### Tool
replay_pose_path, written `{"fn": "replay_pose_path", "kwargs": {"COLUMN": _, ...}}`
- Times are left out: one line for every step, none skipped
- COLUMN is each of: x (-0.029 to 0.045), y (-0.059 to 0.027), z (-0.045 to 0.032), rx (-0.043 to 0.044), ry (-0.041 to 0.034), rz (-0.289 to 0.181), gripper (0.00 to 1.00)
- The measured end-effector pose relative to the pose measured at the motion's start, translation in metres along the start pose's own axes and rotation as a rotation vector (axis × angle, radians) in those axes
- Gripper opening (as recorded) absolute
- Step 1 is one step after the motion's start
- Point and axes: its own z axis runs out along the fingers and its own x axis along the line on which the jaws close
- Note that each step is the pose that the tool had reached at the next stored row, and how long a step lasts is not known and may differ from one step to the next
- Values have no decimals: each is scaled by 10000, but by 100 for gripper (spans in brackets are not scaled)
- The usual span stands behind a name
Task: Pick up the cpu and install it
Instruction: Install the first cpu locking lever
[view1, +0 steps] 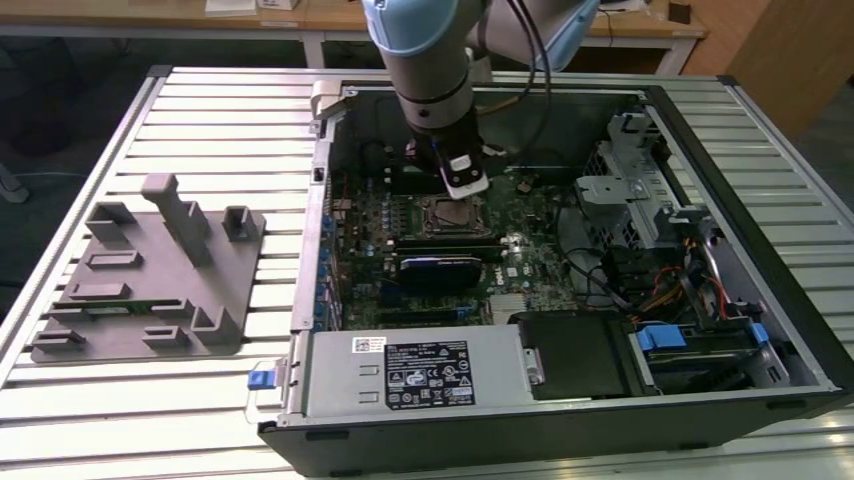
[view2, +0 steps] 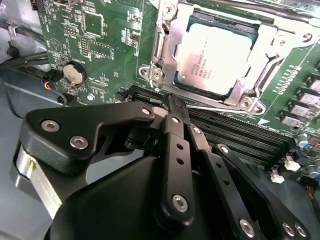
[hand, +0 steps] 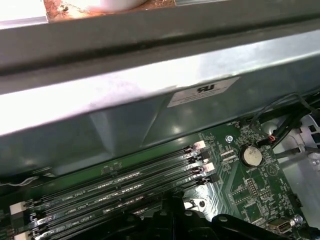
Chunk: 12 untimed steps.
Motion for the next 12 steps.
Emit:
{"fn": "replay_pose_path", "kwargs": {"x": 12, "y": -1, "z": -2, "rx": -2, "ry": 0, "rz": 2, "gripper": 11}}
{"fn": "replay_pose_path", "kwargs": {"x": 23, "y": -1, "z": -4, "rx": -5, "ry": 0, "rz": 3, "gripper": 11}}
{"fn": "replay_pose_path", "kwargs": {"x": 30, "y": -1, "z": -5, "rx": -7, "ry": 0, "rz": 6, "gripper": 11}}
{"fn": "replay_pose_path", "kwargs": {"x": 34, "y": 0, "z": -6, "rx": -9, "ry": 0, "rz": 7, "gripper": 11}}
{"fn": "replay_pose_path", "kwargs": {"x": 35, "y": 1, "z": -8, "rx": -9, "ry": 1, "rz": 9, "gripper": 11}}
{"fn": "replay_pose_path", "kwargs": {"x": 36, "y": 4, "z": -10, "rx": -13, "ry": 2, "rz": 10, "gripper": 11}}
{"fn": "replay_pose_path", "kwargs": {"x": 36, "y": 7, "z": -12, "rx": -17, "ry": 2, "rz": 13, "gripper": 11}}
{"fn": "replay_pose_path", "kwargs": {"x": 37, "y": 9, "z": -15, "rx": -22, "ry": 3, "rz": 16, "gripper": 11}}
{"fn": "replay_pose_path", "kwargs": {"x": 38, "y": 11, "z": -16, "rx": -25, "ry": 3, "rz": 19, "gripper": 11}}
{"fn": "replay_pose_path", "kwargs": {"x": 40, "y": 13, "z": -16, "rx": -26, "ry": 3, "rz": 22, "gripper": 11}}
{"fn": "replay_pose_path", "kwargs": {"x": 43, "y": 16, "z": -16, "rx": -29, "ry": 4, "rz": 24, "gripper": 11}}
{"fn": "replay_pose_path", "kwargs": {"x": 48, "y": 17, "z": -16, "rx": -35, "ry": 5, "rz": 27, "gripper": 11}}
